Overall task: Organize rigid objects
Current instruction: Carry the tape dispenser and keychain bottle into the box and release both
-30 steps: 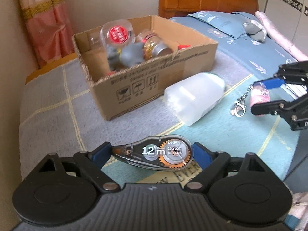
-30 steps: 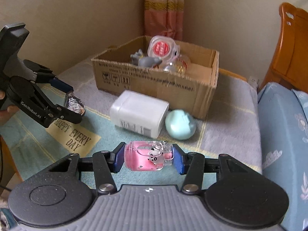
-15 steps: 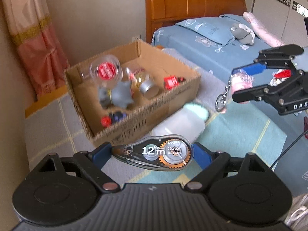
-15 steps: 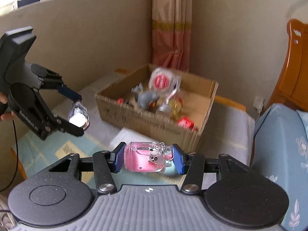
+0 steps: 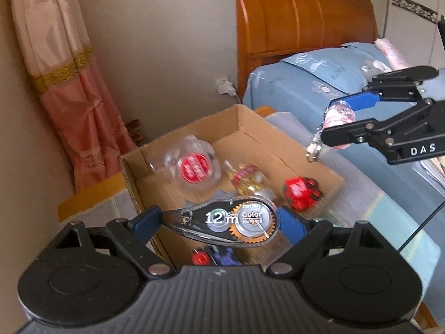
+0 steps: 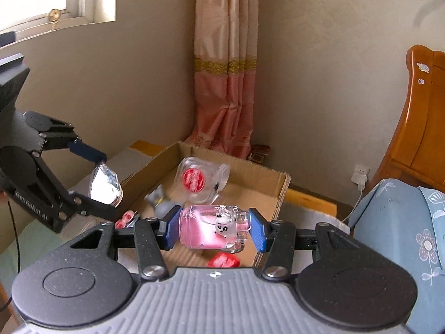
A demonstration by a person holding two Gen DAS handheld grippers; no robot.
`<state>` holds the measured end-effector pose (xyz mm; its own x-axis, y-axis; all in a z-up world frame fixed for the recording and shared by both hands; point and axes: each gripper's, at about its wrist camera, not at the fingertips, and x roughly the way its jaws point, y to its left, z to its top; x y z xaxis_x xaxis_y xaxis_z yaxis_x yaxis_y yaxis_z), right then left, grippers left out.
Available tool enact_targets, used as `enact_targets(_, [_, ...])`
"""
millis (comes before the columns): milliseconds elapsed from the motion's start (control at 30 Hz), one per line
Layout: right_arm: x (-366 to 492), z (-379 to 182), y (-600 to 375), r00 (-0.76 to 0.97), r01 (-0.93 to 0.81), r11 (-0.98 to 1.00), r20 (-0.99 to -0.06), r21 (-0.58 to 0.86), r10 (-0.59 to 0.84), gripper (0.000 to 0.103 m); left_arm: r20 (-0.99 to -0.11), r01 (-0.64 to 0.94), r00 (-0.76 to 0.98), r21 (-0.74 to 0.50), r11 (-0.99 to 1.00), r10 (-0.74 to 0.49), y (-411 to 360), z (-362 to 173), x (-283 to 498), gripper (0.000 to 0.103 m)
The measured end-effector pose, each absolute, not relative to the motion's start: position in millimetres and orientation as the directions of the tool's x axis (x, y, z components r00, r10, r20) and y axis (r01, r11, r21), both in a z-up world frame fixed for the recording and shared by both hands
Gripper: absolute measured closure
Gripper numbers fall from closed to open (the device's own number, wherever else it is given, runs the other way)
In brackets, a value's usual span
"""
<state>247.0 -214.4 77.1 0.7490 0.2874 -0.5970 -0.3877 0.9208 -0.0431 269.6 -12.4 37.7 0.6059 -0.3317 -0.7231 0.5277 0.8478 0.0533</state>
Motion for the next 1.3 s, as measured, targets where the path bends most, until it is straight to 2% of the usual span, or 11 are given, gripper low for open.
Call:
enact_targets(367, [334,56,-208,0.725,-0.337,0.941,-0.645,-0.027,0.241,0.047,-0.746,0.482,0.603,0.057,0.874,-0.283,-8,19,319,0.014])
enact_targets(400, [340,53,-208,0.729,-0.322,0.946,-0.645,-0.027,0.23,0.043,-0.748,0.48,0.601,0.056,0.876,-0.281,-7,18,322,0.014])
enact_targets(433, [345,51,-209,0.737,-0.31,0.95,-0.639,-0.029,0.221,0.028,-0.749,0.479,0.6,0.054,0.876,-0.282,-8,17,325,0.014])
enact_targets(500, [350,50,-211,0.753,-0.284,0.959,-0.625,-0.029,0.204,0.008,-0.748,0.478,0.602,0.058,0.876,-0.279,-8,17,328,0.014])
enact_targets(533, [351,50,-213,0.762,-0.272,0.962,-0.616,-0.022,0.202,0.006,-0.747,0.479,0.604,0.061,0.876,-0.278,-8,17,330,0.014])
enact_targets(700, [346,49,-223,0.765,-0.257,0.966,-0.607,0.018,0.215,0.001,-0.746,0.469,0.608,0.064,0.881,-0.27,-9,15,338,0.014])
enact_targets(833, [337,49,-227,0.763,-0.26,0.965,-0.605,0.034,0.227,0.0,-0.748,0.453,0.611,0.063,0.889,-0.258,-9,13,343,0.012])
enact_targets(967, [326,53,-225,0.761,-0.278,0.96,-0.604,0.028,0.237,0.0,-0.753,0.421,0.613,0.055,0.905,-0.24,-6,12,341,0.006])
enact_targets(1300, [290,63,-215,0.766,-0.306,0.952,-0.59,0.01,0.253,0.0,-0.739,0.405,0.63,0.051,0.913,-0.238,2,24,308,0.005])
